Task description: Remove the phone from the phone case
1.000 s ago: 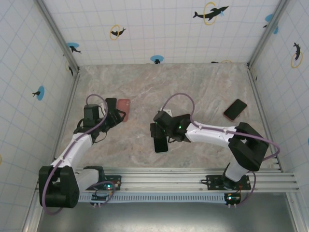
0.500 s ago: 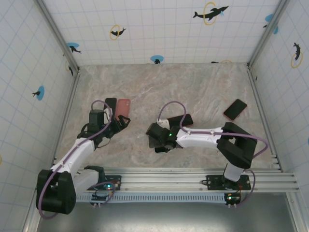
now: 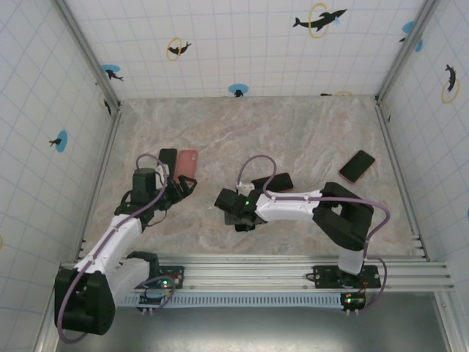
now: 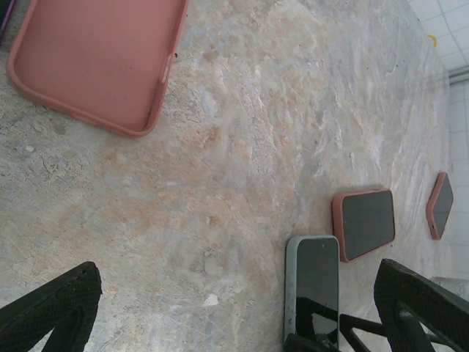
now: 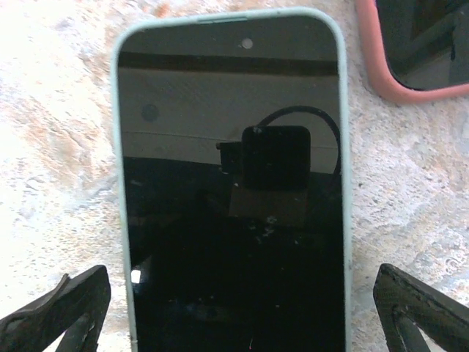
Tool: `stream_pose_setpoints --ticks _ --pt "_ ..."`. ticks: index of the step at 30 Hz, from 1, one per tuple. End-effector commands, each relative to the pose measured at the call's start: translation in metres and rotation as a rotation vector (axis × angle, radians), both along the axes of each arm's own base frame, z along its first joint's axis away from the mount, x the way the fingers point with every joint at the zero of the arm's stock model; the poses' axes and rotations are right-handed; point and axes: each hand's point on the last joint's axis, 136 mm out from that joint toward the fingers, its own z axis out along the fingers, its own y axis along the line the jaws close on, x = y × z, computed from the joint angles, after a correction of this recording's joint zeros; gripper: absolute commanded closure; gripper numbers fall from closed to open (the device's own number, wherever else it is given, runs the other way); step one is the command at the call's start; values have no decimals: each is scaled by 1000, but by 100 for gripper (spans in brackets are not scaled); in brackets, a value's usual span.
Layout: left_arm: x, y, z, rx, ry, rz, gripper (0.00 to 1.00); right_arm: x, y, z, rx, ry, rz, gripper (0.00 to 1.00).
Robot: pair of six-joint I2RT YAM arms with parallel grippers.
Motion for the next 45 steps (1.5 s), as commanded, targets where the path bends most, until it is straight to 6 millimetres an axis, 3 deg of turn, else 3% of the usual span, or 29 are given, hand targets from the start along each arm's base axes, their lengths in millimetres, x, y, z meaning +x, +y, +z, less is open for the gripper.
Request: stream_pose_setpoints --ticks 1,19,26,31,37,40,45 --pt "-8 -2 -7 -6 31 -8 2 -1 -7 -6 -35 19 -46 7" --pt "-10 -1 -14 13 37 -22 2 -5 -11 -29 -105 82 -54 15" --pt "-11 -3 -17 5 45 -31 2 -2 -12 -32 -78 87 -49 28" --pt "-7 -6 -11 -9 33 -38 2 8 -8 -14 -51 34 -26 35" --pt "-1 -15 1 -60 8 -45 4 25 3 25 41 -102 33 37" --pt "2 -23 8 -76 -11 -46 5 30 14 47 139 -184 112 38" --pt "4 -46 20 -91 -50 -78 7 35 17 71 232 -275 171 39"
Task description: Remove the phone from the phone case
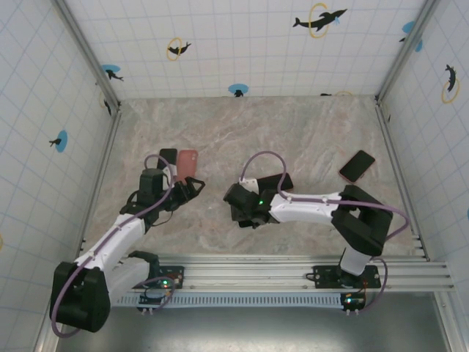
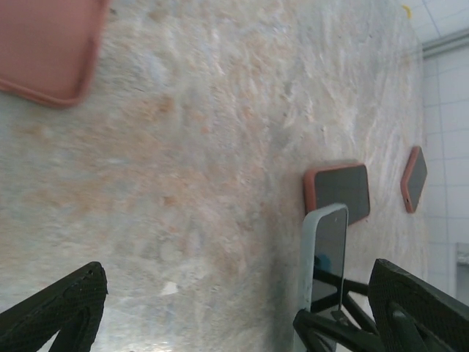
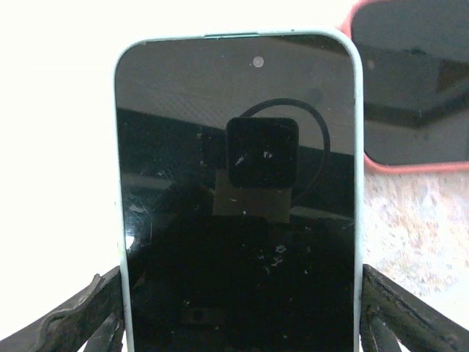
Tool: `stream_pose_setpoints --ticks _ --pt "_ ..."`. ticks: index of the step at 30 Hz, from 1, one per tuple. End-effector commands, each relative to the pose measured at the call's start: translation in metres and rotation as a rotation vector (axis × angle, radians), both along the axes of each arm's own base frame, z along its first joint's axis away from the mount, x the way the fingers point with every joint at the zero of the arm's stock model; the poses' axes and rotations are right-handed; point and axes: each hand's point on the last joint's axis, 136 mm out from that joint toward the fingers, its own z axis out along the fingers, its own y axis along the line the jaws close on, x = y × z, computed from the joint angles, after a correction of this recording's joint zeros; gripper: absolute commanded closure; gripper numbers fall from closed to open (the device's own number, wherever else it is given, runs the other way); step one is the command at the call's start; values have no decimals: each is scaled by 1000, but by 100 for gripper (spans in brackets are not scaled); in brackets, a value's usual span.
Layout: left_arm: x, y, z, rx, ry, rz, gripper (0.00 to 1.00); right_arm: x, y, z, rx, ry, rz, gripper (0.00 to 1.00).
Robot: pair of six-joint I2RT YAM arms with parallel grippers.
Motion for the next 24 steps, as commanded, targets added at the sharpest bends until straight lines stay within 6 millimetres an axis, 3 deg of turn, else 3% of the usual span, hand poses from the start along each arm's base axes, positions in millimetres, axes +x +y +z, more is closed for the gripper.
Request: stream_pose_setpoints --ticks 1,7,13,17,22,24 --pt "11 -18 21 -29 -59 -3 8 17 19 43 152 -151 54 40" --pt "12 -63 44 -18 -134 -96 14 21 22 72 259 -220 96 42" --pt "15 -97 46 -23 -139 -169 27 25 22 92 315 -261 114 43" --pt "19 -111 43 -19 -130 -203 38 26 20 99 350 -267 110 44" --pt "25 -121 47 -62 -150 -217 61 27 16 101 366 -258 111 44" --pt "26 -125 50 -70 -153 -230 65 27 13 100 369 -252 106 44"
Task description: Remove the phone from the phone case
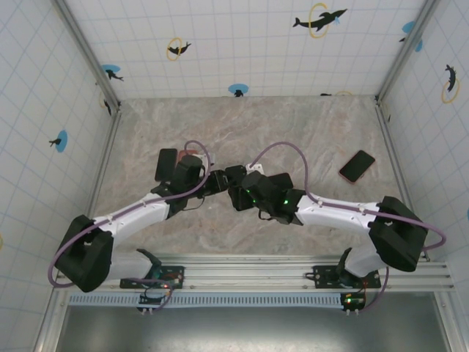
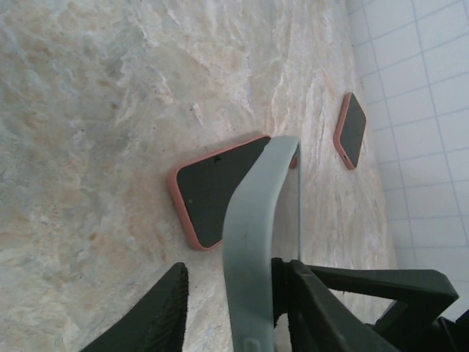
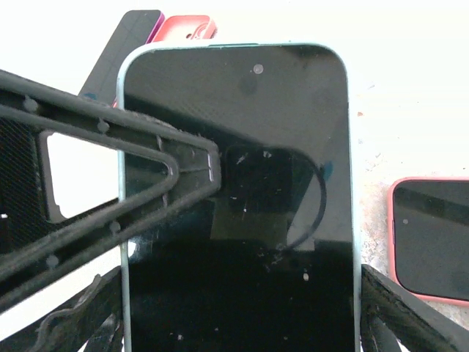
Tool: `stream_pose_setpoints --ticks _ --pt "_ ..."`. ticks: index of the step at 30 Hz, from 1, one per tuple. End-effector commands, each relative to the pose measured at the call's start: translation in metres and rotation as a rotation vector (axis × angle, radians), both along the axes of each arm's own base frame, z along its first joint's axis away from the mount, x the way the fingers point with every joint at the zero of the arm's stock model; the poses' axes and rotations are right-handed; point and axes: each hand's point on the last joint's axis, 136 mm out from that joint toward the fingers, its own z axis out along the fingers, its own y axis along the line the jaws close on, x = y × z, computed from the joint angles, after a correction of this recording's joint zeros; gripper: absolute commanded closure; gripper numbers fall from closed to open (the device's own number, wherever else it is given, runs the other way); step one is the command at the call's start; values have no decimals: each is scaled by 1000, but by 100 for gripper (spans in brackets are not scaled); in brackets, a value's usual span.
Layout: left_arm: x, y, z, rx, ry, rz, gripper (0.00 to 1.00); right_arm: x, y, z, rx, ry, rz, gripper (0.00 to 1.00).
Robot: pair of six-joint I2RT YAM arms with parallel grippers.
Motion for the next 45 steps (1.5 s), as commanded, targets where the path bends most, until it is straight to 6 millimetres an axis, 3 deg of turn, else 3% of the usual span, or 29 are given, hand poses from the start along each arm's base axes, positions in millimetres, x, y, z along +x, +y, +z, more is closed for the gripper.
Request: stream_pose_setpoints --ticks 1,10,13,19,26,32,36,45 --pt "9 -11 17 -43 -42 -21 67 5 1 26 96 -49 -2 44" --pt "10 -20 26 -86 -51 -52 93 8 2 31 166 -45 -5 44" --pt "11 -22 29 -96 -52 -53 94 8 0 30 169 -41 -7 40" --pt "18 -22 39 -100 -78 -37 94 8 -7 34 183 -57 -1 15" --pt "39 -18 69 -147 -151 21 95 3 -27 45 245 -94 9 7" --pt "60 -19 104 -226 -197 92 95 -1 -45 60 464 -54 -26 12" --pt "69 -20 129 -333 -215 146 95 -5 -45 70 633 5 -46 19" --pt "75 -20 165 -554 -185 216 92 -1 -47 106 989 42 -97 44"
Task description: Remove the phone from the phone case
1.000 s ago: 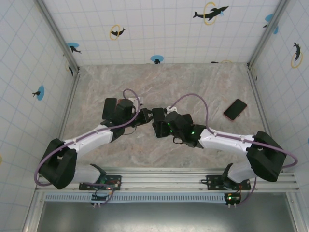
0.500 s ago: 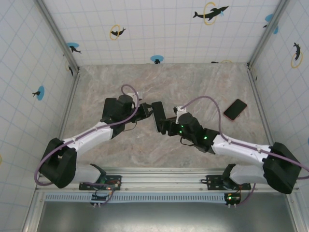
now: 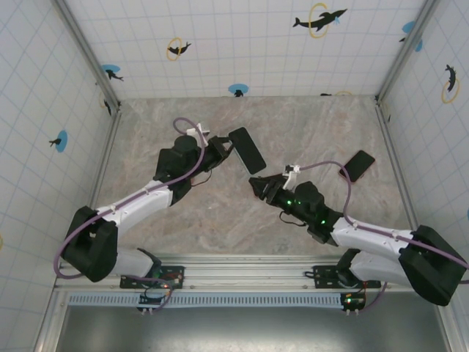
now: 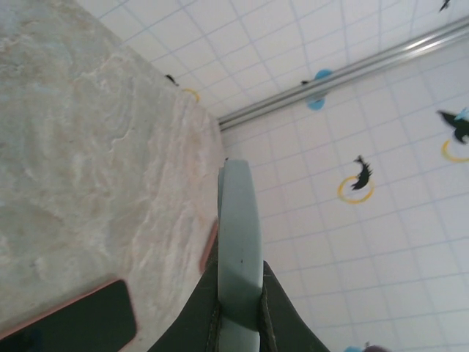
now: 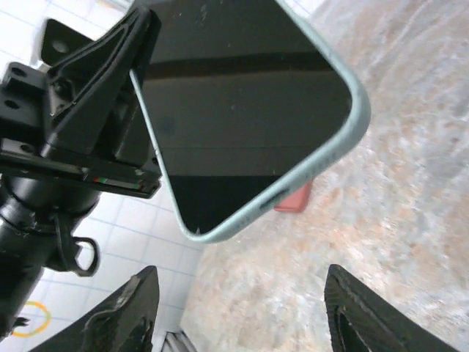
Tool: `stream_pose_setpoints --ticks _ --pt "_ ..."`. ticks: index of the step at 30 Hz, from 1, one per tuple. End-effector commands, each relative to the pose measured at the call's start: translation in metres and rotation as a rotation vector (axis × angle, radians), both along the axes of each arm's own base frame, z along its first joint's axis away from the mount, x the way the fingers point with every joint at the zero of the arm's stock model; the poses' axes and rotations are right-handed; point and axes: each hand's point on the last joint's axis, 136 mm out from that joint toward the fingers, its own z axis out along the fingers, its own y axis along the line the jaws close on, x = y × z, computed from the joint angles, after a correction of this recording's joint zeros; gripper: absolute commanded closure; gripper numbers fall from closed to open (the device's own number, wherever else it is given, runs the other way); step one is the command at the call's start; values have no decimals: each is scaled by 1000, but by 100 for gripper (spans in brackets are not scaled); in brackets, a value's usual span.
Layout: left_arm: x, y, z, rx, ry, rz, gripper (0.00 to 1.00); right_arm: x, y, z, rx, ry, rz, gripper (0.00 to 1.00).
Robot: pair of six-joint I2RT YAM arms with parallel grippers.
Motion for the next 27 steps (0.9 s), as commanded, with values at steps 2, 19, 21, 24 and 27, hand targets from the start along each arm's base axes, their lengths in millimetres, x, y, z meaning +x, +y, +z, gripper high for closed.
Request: stream_pose_setpoints --ticks 2,19,21,24,27 --pt "7 0 54 -188 -60 30 92 6 1 44 238 -20 -20 48" --pt "-4 -1 74 -276 -47 29 92 22 0 81 423 -64 -21 80" --pt "-4 -1 75 -284 -44 32 92 21 1 80 417 -65 -17 81" --pt "-5 -2 74 -288 -40 30 92 21 2 79 402 -73 -11 82" --pt "-7 -4 77 -306 -34 23 92 21 6 79 369 -95 2 82"
